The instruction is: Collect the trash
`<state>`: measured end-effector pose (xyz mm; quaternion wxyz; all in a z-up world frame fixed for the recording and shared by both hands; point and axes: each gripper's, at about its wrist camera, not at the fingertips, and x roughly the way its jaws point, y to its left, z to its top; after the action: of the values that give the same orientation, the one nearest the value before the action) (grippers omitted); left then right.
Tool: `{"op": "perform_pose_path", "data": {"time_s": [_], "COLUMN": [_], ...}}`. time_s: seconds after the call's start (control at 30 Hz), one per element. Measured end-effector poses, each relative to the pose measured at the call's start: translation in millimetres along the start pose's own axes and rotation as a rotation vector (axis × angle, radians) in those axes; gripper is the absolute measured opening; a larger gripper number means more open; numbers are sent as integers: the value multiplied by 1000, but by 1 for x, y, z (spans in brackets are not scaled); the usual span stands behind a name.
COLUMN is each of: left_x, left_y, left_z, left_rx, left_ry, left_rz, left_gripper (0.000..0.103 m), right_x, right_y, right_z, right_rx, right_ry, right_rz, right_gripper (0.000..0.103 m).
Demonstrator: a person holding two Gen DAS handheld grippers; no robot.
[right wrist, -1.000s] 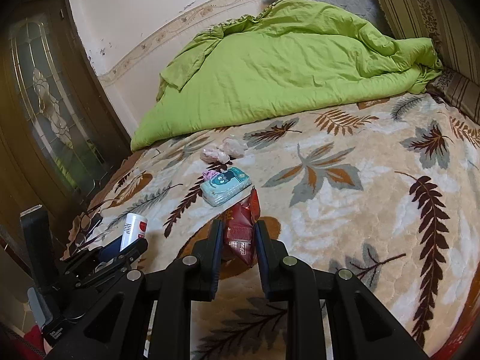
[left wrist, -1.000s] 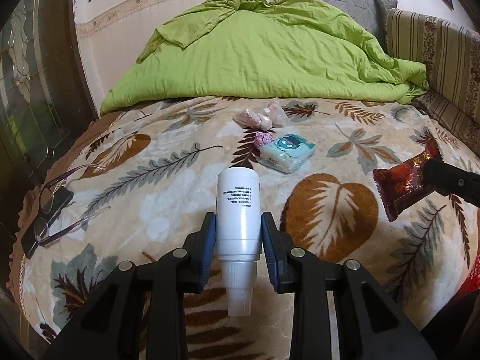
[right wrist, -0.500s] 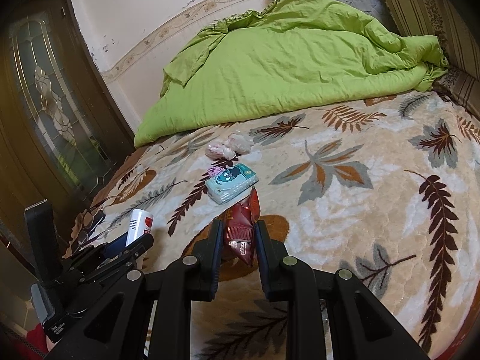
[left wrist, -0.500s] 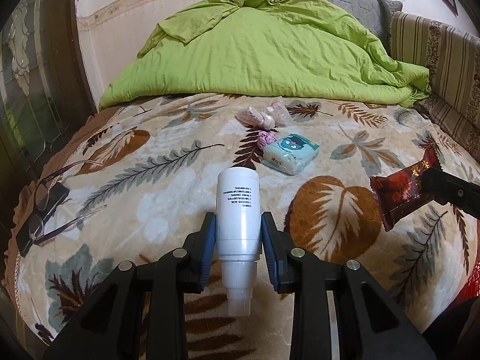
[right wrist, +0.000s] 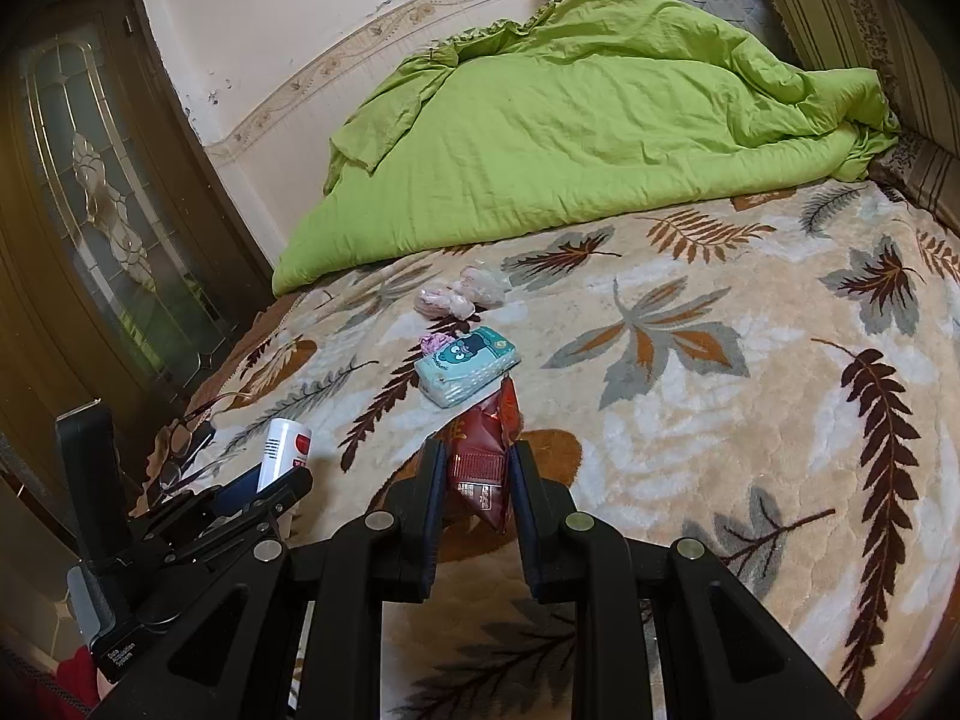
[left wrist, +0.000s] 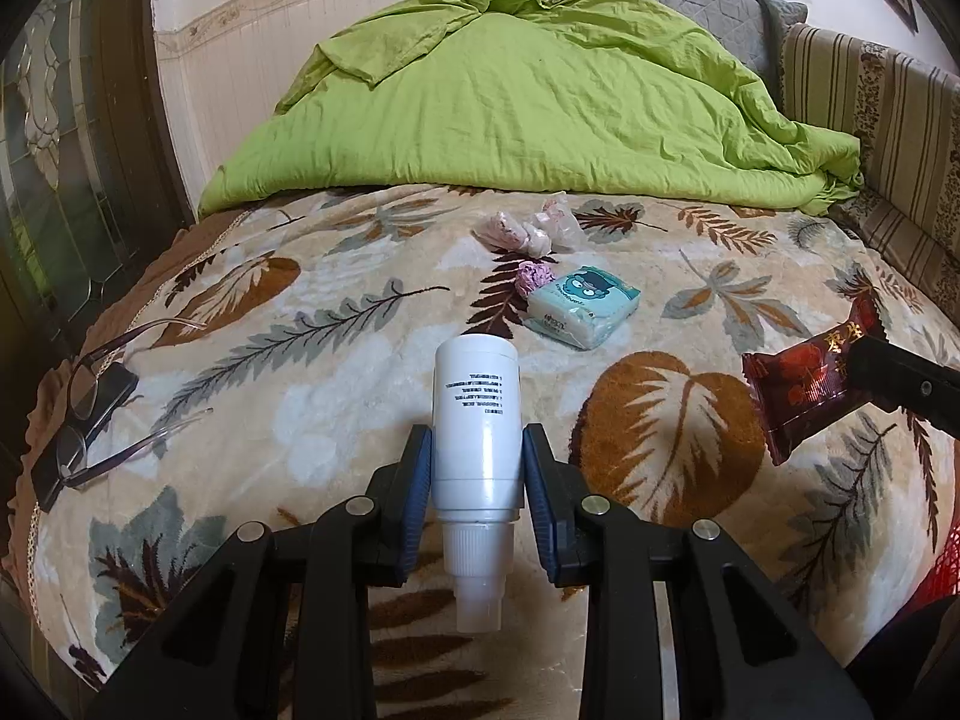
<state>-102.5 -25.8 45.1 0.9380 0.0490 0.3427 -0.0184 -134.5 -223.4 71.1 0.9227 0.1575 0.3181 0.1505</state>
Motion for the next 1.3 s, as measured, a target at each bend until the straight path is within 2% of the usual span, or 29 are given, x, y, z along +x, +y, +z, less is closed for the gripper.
{"op": "perform_pose_path", "data": {"time_s": [1.3], "left_x": [2], "left_y": [2], "left_z": [1], "left_rx": [-3], "left_ry": [2], "left_rz": [-4], "left_gripper": [29], "right_x": [-1], "right_y": [2], "right_z": [-1], "right_rx": [0], "right_ry": [1], "right_rz": [6], "right_gripper": [23]}}
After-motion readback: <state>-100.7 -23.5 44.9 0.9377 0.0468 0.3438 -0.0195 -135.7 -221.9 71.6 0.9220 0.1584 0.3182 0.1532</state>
